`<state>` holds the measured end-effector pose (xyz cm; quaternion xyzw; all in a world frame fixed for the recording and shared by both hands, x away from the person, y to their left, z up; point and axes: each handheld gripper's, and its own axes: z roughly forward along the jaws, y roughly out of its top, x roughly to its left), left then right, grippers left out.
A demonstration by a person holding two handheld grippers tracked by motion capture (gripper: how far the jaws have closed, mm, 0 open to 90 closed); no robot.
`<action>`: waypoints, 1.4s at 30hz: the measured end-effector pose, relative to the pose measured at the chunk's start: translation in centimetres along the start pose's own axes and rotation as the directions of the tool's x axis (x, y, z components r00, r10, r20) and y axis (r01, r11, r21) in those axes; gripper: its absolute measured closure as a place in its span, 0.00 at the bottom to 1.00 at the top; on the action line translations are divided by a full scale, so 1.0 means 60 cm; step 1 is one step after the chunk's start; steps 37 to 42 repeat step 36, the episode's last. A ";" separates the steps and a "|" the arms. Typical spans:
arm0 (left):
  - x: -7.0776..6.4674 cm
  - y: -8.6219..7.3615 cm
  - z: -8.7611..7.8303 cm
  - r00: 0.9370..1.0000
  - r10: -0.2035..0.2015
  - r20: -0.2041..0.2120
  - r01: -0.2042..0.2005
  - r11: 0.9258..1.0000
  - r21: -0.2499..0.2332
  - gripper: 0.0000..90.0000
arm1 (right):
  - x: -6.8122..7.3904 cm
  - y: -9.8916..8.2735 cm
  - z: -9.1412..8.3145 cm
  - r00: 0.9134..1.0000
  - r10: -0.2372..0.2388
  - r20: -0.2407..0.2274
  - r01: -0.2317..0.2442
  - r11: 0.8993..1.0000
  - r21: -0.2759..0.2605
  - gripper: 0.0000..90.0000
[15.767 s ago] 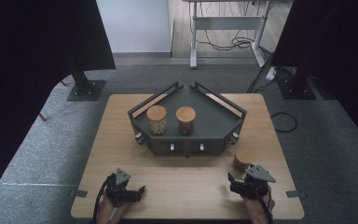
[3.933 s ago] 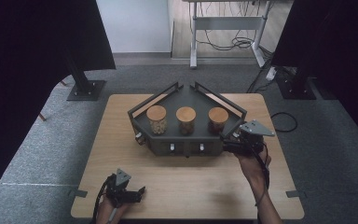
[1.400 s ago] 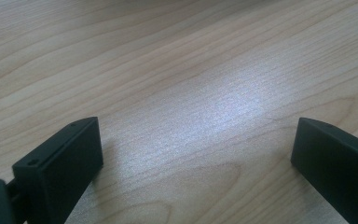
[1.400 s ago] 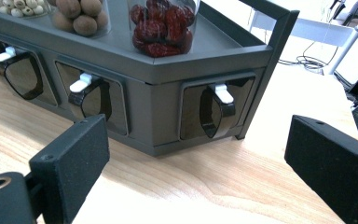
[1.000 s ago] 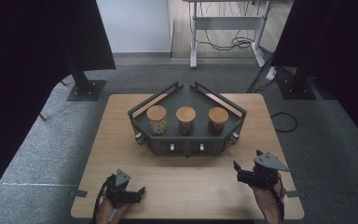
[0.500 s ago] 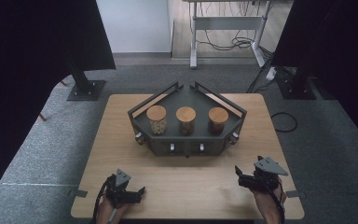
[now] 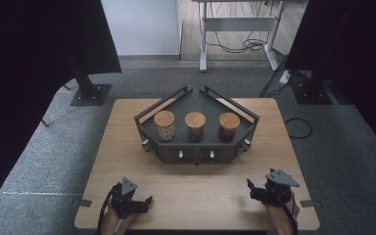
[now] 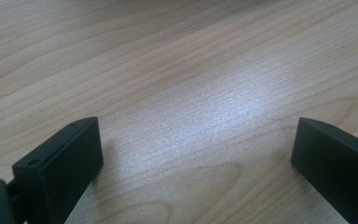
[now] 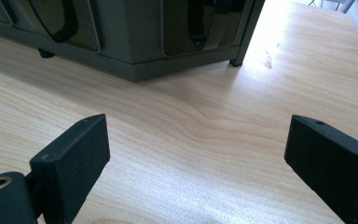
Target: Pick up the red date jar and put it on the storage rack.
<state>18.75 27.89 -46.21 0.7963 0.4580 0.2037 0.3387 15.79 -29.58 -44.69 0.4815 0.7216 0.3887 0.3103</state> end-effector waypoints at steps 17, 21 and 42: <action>0.000 0.000 0.000 1.000 0.000 0.000 0.000 1.000 0.000 0.02 | 0.001 -0.020 0.013 1.000 0.006 0.006 -0.007 0.999 0.042 0.07; 0.000 0.000 0.000 1.000 0.000 0.000 0.000 1.000 0.000 0.02 | 0.002 -0.022 0.015 1.000 0.004 0.009 -0.005 0.999 0.050 0.06; 0.000 0.000 0.000 1.000 0.000 0.000 0.000 1.000 0.000 0.02 | -0.002 -0.028 0.029 1.000 0.005 0.003 -0.006 0.994 0.111 0.06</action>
